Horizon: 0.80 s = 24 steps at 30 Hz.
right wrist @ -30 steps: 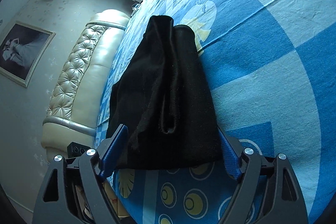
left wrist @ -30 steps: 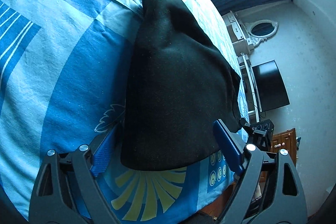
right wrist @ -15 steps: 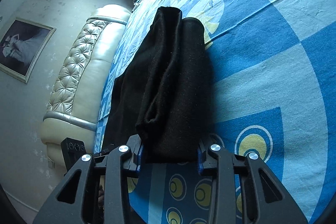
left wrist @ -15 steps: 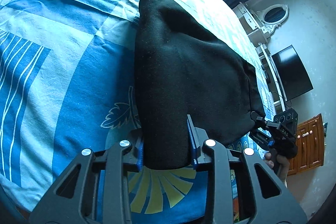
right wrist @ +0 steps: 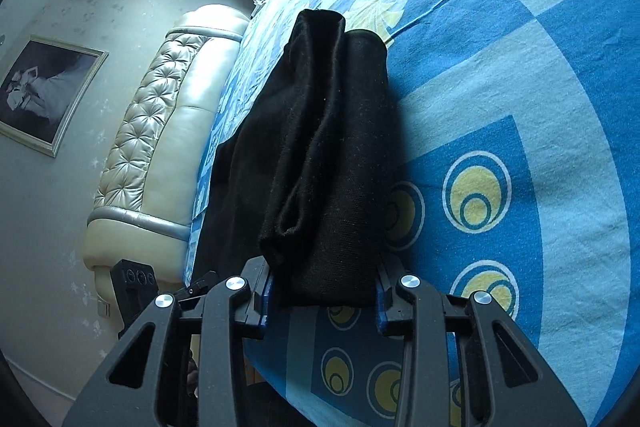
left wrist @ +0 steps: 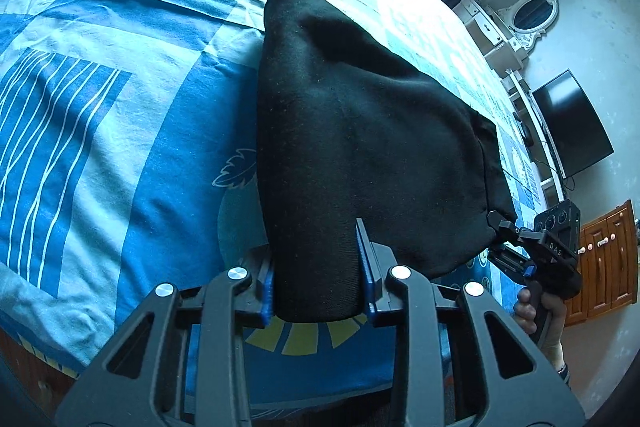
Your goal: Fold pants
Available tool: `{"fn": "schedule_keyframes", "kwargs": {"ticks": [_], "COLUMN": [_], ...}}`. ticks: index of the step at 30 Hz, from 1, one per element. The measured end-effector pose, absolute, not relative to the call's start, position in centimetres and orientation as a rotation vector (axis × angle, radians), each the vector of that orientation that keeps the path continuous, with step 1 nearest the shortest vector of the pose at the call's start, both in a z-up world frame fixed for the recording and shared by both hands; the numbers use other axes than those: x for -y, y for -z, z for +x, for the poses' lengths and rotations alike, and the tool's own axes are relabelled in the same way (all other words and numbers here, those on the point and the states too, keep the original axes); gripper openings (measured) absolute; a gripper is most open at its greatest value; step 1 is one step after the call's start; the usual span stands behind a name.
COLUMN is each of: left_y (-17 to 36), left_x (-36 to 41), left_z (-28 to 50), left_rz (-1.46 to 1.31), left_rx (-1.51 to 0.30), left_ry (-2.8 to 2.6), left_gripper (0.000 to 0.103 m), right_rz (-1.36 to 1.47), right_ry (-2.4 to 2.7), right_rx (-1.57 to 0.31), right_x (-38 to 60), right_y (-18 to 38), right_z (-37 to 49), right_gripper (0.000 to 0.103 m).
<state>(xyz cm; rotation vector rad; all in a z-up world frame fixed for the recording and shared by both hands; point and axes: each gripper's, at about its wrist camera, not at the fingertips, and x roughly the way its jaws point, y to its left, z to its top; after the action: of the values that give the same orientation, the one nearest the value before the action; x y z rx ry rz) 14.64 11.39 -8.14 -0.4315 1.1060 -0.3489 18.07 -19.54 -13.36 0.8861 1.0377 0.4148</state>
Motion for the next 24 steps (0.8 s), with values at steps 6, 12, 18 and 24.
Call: {"fn": "schedule_keyframes", "kwargs": {"ticks": [6, 12, 18, 24], "left_y": [8.2, 8.4, 8.5, 8.8], "left_x": [-11.6, -11.5, -11.2, -11.2], "left_z": [13.8, 14.6, 14.0, 13.7], "left_rz": [-0.422, -0.423, -0.385, -0.388], "left_rx": [-1.096, -1.091, -1.069, -1.061], "left_ry": [0.346, 0.349, 0.346, 0.355], "left_gripper": [0.031, 0.031, 0.032, 0.033], "right_rz": [0.89, 0.897, 0.913, 0.918], "right_ry": [-0.417, -0.414, -0.409, -0.403], "right_rx": [-1.042, -1.049, -1.052, -1.053], "right_x": [19.3, 19.3, 19.6, 19.5], "right_y": [13.4, 13.8, 14.3, 14.6], "right_z": [17.6, 17.9, 17.6, 17.6], "right_gripper": [0.036, 0.036, 0.036, 0.037]}}
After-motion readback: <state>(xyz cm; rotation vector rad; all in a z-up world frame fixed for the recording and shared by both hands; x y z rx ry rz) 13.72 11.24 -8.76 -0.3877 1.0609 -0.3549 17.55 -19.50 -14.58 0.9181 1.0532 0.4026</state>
